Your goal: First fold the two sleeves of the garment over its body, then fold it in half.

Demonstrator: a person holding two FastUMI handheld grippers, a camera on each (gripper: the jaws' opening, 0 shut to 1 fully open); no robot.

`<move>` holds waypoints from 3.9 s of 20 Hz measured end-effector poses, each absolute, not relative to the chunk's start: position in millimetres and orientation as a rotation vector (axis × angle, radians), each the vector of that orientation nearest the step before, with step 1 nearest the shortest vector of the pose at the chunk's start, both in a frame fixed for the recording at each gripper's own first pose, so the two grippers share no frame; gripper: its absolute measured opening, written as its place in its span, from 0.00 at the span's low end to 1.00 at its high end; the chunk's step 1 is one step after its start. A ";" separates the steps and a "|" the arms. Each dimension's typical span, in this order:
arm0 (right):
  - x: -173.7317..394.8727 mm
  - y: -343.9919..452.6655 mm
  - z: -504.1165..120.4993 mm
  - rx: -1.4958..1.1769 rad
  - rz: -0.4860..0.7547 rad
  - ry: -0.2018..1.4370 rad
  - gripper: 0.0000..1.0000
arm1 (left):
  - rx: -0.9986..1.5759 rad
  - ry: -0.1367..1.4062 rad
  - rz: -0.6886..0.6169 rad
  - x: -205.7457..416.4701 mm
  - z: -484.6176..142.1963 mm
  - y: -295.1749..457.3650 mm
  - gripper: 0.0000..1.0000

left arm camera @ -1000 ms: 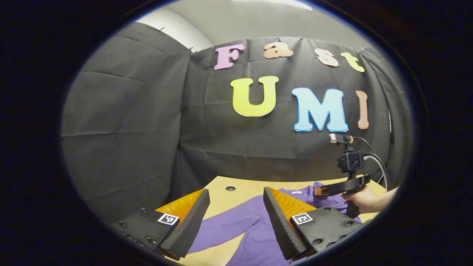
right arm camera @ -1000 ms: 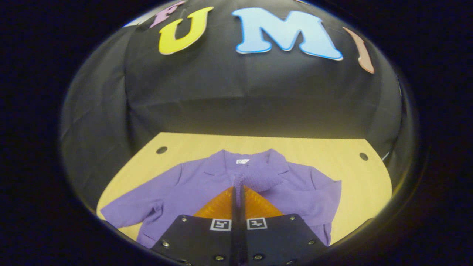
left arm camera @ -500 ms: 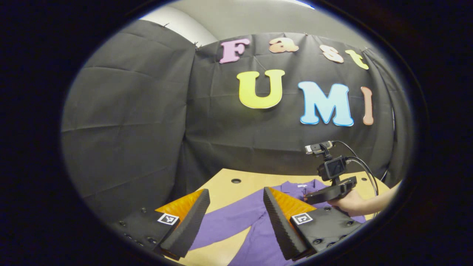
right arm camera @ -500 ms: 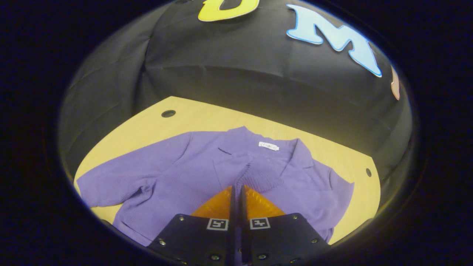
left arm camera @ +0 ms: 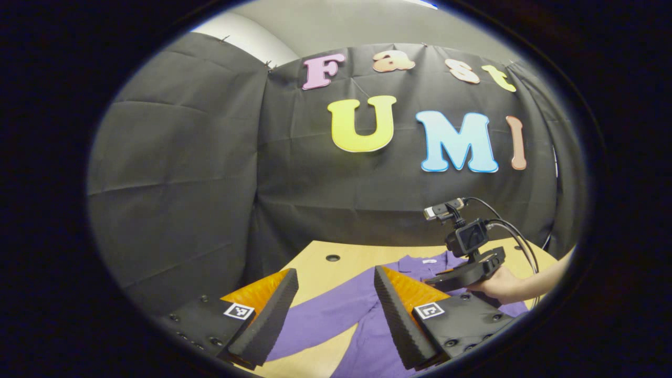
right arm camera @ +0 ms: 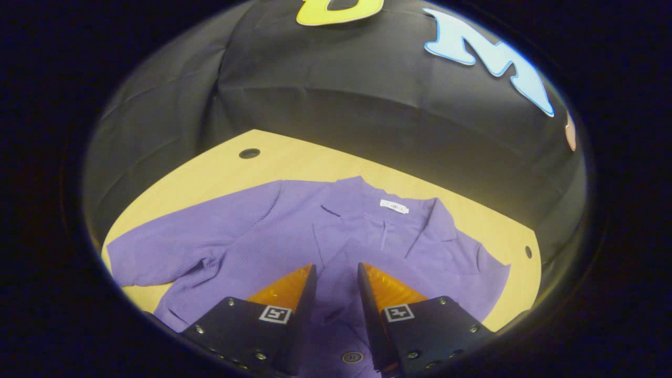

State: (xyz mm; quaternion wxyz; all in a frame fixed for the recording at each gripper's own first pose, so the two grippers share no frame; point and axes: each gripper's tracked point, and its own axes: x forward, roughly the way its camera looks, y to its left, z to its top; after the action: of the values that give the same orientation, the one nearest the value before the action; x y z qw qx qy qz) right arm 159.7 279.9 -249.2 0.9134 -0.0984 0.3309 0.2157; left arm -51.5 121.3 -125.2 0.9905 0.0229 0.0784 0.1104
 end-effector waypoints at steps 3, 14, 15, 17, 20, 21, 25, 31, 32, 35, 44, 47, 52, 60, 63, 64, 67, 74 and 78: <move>158.4 274.7 -227.6 -0.175 0.455 0.642 0.79 | 0.041 0.154 0.218 -47.5 -123.4 117.6 0.92; 123.4 215.9 -111.1 -0.055 0.430 0.397 0.94 | 0.034 0.190 0.284 -42.8 -143.5 127.8 0.92; 117.8 208.3 -103.2 -0.043 0.424 0.378 0.94 | 0.040 0.199 0.293 -42.5 -147.5 129.8 0.92; 104.4 190.8 -87.9 -0.037 0.392 0.340 0.94 | 0.038 0.216 0.315 -44.9 -158.0 137.5 0.92; 84.7 165.2 -73.1 -0.046 0.350 0.298 0.94 | -0.010 0.247 0.377 -54.4 -173.1 158.3 0.92; 77.2 157.2 -69.6 -0.047 0.335 0.284 0.94 | -0.024 0.259 0.402 -58.7 -180.1 166.6 0.95; 45.6 124.3 -57.0 -0.065 0.288 0.253 0.94 | -0.082 0.320 0.556 -82.7 -209.8 216.1 0.92; 4.0 87.4 -49.2 0.074 0.225 0.294 0.94 | -0.229 0.468 0.776 -110.2 -279.3 276.2 0.94; 0.7 80.9 -49.4 0.095 0.212 0.299 0.94 | -0.251 0.483 0.805 -115.2 -293.3 285.9 0.95; -7.6 59.4 -56.0 0.114 0.173 0.321 0.94 | -0.297 0.534 0.883 -119.4 -321.5 303.3 0.93; -12.2 46.8 -64.3 0.127 0.155 0.350 0.94 | -0.297 0.625 0.973 -115.2 -344.5 313.7 0.93; -7.0 56.1 -68.1 0.121 0.177 0.359 0.94 | -0.262 0.642 0.966 -114.6 -353.0 313.7 0.93; -2.2 68.8 -73.9 0.132 0.212 0.378 0.94 | -0.251 0.618 0.947 -102.0 -352.4 312.5 0.82; -2.3 69.2 -80.6 0.134 0.214 0.398 0.94 | -0.277 0.601 0.810 -70.4 -354.9 288.5 0.10; -4.4 61.8 -84.9 0.126 0.196 0.406 0.94 | -0.387 0.575 0.805 -64.0 -349.9 283.0 0.09; -4.2 59.9 -85.8 0.124 0.189 0.410 0.94 | -0.415 0.561 0.799 -59.2 -345.1 280.4 0.10; -6.4 57.9 -88.5 0.116 0.175 0.417 0.94 | -0.465 0.501 0.748 -35.5 -318.9 266.4 0.09; -10.5 57.6 -98.7 0.110 0.148 0.441 0.92 | -0.419 0.423 0.533 37.9 -262.2 204.8 0.09; -15.3 49.9 -104.8 0.106 0.108 0.453 0.92 | -0.397 0.424 0.391 75.8 -247.0 156.1 0.09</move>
State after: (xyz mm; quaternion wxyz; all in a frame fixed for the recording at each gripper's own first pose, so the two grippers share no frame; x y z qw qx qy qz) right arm -15.3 49.9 -104.8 0.9716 0.0523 0.2244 0.0537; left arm 75.8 156.1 -247.0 0.9393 -0.1944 0.2078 0.1916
